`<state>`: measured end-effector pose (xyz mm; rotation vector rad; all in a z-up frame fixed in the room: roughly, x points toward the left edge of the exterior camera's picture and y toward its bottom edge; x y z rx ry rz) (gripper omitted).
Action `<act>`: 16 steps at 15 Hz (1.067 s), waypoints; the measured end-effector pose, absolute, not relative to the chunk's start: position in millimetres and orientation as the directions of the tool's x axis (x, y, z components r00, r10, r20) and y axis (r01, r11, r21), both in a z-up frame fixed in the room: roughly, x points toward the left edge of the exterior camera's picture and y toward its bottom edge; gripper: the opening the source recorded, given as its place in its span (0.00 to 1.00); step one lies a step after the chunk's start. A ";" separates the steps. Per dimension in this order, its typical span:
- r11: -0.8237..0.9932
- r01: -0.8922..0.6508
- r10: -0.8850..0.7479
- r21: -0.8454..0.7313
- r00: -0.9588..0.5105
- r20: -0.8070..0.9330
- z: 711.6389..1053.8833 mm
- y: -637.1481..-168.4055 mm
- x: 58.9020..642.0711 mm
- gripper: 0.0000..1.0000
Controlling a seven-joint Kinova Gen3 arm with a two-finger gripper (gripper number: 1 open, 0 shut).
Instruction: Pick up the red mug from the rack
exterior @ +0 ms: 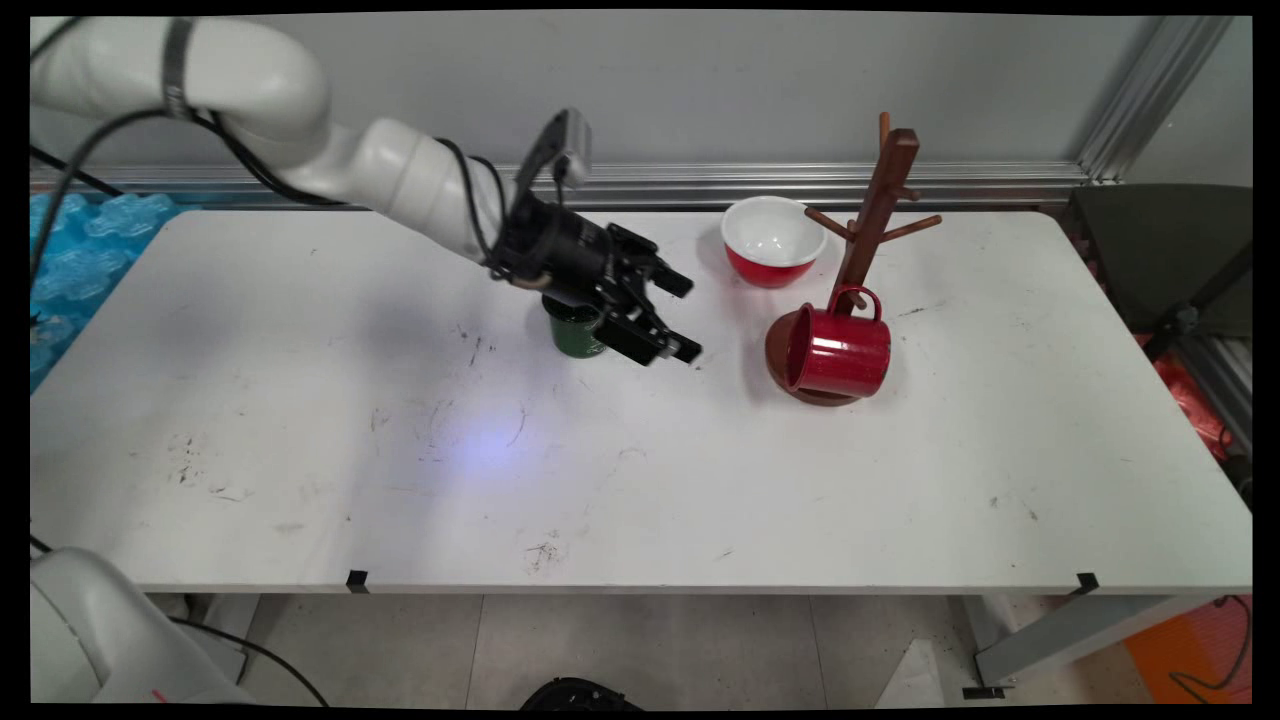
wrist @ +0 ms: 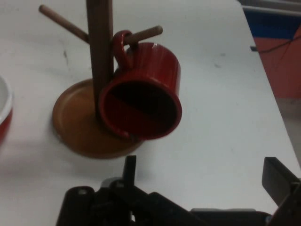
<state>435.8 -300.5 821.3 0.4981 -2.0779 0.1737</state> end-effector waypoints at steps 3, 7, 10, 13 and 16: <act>0.908 -0.412 -0.276 0.082 -0.436 0.857 810.0 -307.4 422.0 1.00; 0.907 -0.410 -0.274 0.093 -0.409 0.870 796.8 -315.7 405.0 1.00; 0.903 -0.416 -0.283 0.104 -0.397 0.873 786.8 -320.5 394.2 1.00; 0.893 -0.434 -0.305 0.119 -0.390 0.869 772.7 -326.5 385.3 1.00; 0.887 -0.443 -0.318 0.130 -0.381 0.869 763.4 -332.0 376.9 1.00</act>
